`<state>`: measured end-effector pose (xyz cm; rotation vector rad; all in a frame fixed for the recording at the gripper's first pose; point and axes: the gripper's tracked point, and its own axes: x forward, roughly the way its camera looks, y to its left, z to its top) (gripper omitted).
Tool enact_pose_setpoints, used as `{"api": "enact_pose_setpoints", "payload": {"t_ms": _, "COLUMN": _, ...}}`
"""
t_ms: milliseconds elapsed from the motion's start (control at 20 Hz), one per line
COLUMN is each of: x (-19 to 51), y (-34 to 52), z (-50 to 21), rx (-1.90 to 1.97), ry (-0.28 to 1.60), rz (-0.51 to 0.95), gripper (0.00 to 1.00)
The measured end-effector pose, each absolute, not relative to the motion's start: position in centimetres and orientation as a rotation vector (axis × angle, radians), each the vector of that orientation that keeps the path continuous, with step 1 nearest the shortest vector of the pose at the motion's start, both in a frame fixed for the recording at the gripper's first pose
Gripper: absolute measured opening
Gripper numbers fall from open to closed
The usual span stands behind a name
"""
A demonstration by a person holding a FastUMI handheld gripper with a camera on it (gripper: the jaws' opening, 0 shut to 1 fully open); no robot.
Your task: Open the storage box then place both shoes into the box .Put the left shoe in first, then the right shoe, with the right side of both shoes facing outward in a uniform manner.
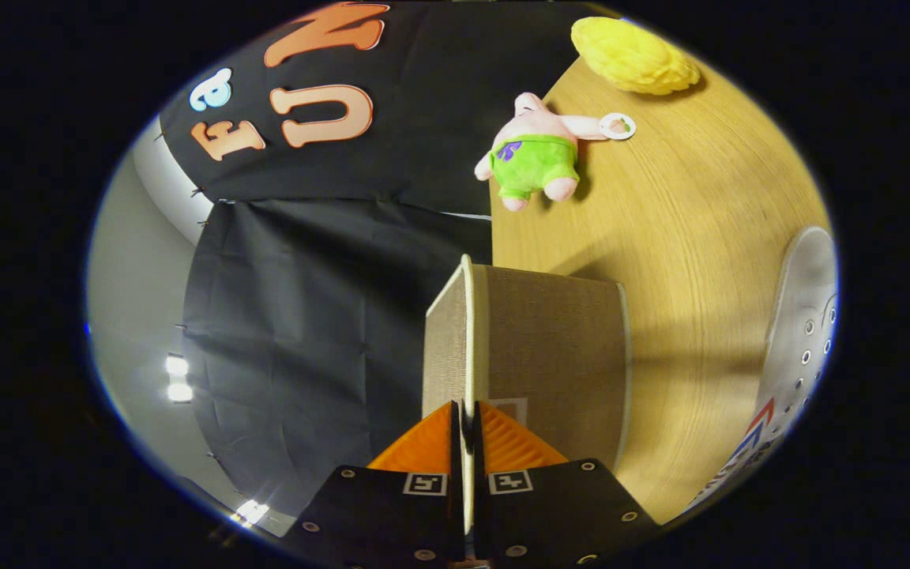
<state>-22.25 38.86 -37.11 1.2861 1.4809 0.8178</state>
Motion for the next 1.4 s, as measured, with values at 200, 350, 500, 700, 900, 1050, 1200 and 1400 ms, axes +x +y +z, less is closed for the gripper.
{"api": "enact_pose_setpoints", "payload": {"t_ms": 200, "x": -20.0, "y": 37.9, "z": -34.7, "rx": 1.284, "ry": 1.438, "rz": 0.836, "gripper": 0.01}}
{"api": "enact_pose_setpoints", "payload": {"t_ms": 350, "x": -17.6, "y": 36.8, "z": -31.9, "rx": 1.304, "ry": 1.360, "rz": 0.849, "gripper": 0.01}}
{"api": "enact_pose_setpoints", "payload": {"t_ms": 500, "x": -15.9, "y": 36.5, "z": -30.0, "rx": 1.274, "ry": 1.278, "rz": 0.873, "gripper": 0.01}}
{"api": "enact_pose_setpoints", "payload": {"t_ms": 700, "x": -17.4, "y": 37.5, "z": -35.0, "rx": 1.103, "ry": 1.377, "rz": 0.805, "gripper": 0.01}}
{"api": "enact_pose_setpoints", "payload": {"t_ms": 900, "x": -19.5, "y": 37.7, "z": -36.2, "rx": 1.064, "ry": 1.420, "rz": 0.828, "gripper": 0.22}}
{"api": "enact_pose_setpoints", "payload": {"t_ms": 1050, "x": -20.9, "y": 38.5, "z": -37.5, "rx": 1.038, "ry": 1.422, "rz": 0.848, "gripper": 0.51}}
{"api": "enact_pose_setpoints", "payload": {"t_ms": 1200, "x": -22.2, "y": 39.4, "z": -38.8, "rx": 1.031, "ry": 1.450, "rz": 0.860, "gripper": 0.88}}
{"api": "enact_pose_setpoints", "payload": {"t_ms": 1400, "x": -23.4, "y": 40.1, "z": -40.7, "rx": 1.058, "ry": 1.495, "rz": 0.858, "gripper": 0.96}}
